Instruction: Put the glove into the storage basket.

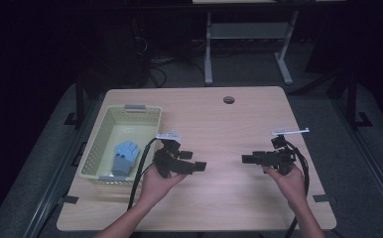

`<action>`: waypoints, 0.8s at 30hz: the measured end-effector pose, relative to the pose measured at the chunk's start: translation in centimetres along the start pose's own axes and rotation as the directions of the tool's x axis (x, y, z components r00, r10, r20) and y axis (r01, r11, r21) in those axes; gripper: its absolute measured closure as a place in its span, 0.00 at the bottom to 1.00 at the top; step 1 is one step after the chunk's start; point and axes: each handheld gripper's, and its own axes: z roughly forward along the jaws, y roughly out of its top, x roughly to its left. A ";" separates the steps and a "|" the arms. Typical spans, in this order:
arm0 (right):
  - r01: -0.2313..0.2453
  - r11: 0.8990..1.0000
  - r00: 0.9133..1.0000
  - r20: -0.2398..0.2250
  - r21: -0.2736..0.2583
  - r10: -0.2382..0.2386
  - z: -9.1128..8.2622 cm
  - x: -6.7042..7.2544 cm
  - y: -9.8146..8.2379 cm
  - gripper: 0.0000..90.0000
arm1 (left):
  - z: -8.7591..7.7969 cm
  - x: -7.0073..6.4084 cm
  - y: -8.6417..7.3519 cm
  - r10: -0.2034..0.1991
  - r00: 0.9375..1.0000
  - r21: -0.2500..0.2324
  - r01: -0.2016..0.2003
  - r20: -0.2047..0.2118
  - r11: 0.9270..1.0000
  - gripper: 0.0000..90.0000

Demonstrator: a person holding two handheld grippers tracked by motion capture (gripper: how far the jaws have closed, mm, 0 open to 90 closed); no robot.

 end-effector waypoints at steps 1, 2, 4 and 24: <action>-0.008 1.000 1.000 0.001 0.003 0.008 -0.1 -0.1 -0.2 0.30 | 0.1 0.0 -0.2 0.002 1.000 0.003 -0.002 0.002 1.000 0.23; -0.013 1.000 1.000 0.002 0.008 0.013 -0.2 -0.2 -0.3 0.30 | 0.2 -0.1 -0.3 0.000 1.000 0.004 0.000 0.003 1.000 0.23; -0.015 1.000 1.000 0.002 0.000 0.015 -0.3 -0.3 -0.6 0.30 | 0.4 -0.1 -0.7 -0.005 1.000 0.002 0.005 0.009 1.000 0.23; -0.012 1.000 1.000 0.016 0.014 0.012 -1.5 -1.3 -3.4 0.30 | 0.9 -1.0 -3.6 0.009 1.000 -0.012 -0.008 0.023 1.000 0.24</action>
